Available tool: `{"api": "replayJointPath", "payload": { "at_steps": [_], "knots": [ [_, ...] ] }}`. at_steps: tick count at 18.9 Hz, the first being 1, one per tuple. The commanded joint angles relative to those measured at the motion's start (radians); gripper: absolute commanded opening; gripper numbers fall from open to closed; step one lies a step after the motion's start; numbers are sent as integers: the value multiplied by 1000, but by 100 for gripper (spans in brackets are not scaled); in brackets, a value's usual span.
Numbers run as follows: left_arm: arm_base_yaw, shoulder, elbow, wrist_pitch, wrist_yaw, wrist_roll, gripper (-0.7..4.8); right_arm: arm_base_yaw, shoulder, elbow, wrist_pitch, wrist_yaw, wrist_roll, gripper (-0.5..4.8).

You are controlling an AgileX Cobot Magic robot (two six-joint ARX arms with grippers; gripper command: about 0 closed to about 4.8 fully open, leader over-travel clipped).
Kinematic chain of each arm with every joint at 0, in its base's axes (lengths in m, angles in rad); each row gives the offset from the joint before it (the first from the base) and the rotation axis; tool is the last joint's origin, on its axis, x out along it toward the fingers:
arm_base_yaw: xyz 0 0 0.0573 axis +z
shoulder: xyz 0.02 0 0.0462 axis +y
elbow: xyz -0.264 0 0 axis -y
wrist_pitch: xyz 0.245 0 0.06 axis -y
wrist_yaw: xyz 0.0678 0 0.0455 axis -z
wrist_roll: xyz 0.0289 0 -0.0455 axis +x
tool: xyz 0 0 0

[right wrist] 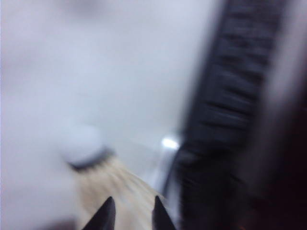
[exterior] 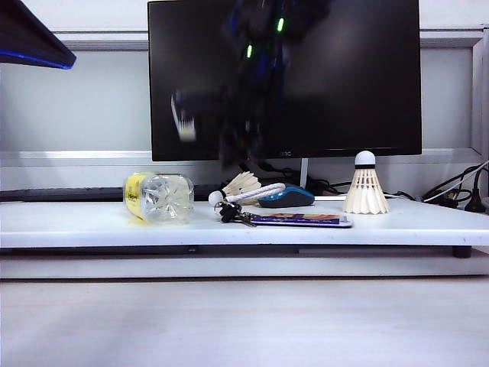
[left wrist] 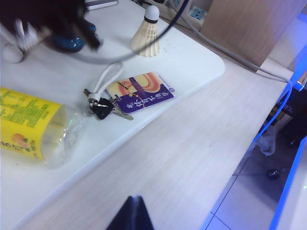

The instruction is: Stack the badminton balls on the table vertically.

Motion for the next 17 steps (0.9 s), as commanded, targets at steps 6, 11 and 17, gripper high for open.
{"api": "replayJointPath", "payload": {
  "at_steps": [6,11,17],
  "knots": [
    [0,-1,3,15,16,6,-6,2,-20,4,-93,-21,-141,119],
    [0,-1,3,14,15,5,-6,1,18,4,-48,-21,-236,117],
    [0,-1,3,14,15,5,-6,1,42,4,-14,-21,-231,117]
  ]
}}
